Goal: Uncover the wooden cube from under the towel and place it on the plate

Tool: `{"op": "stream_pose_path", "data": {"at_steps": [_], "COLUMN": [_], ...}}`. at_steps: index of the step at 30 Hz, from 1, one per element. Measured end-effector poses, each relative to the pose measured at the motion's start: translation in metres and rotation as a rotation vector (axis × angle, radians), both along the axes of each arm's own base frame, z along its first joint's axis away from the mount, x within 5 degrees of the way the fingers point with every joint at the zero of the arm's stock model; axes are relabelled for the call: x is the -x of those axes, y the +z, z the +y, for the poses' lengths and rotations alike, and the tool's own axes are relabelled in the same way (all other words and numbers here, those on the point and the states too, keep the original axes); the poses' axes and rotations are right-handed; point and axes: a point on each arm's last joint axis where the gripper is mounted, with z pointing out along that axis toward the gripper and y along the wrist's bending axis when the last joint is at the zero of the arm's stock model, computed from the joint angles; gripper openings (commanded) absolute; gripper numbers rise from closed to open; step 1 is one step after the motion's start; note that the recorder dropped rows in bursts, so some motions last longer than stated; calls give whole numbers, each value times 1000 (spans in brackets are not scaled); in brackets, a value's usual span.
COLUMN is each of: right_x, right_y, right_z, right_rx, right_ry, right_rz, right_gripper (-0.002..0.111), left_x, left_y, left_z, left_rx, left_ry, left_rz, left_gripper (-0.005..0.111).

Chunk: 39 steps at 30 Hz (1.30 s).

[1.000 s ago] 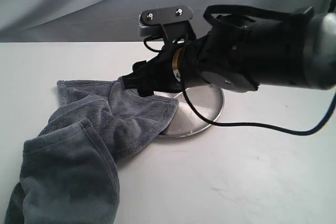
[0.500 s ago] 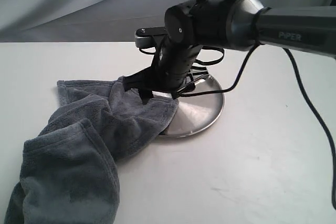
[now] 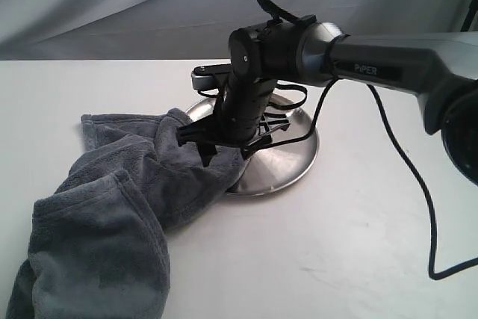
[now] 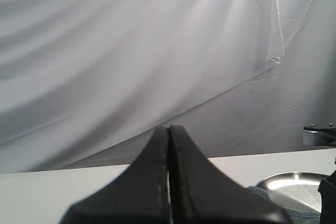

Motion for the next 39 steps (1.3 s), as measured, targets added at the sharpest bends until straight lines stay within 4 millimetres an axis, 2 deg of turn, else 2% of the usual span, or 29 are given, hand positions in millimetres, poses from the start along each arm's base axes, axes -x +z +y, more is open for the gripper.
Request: {"op": "stream_pose_path", "data": {"at_steps": [9,24,30,34,39], "right_x": [3,2,1,-1,-1], "right_y": [-26,-26,-24,-5,42], "right_z": [-1,3,6,8,12], "right_rx": [50,-4,-38,-82,-212], "right_ry": [1,-31,-35,-34,-24], "right_rz": [82,83,72,17,-101], "right_gripper": [61,2,0,0,0], "left_x": [0,0,0,0,0], "left_y": [0,0,0,0,0], "left_z": [0,0,0,0,0], "left_rx": [0,0,0,0,0], "left_ry": [0,0,0,0,0], "left_rz": [0,0,0,0,0], "left_gripper": [0,0,0,0,0]}}
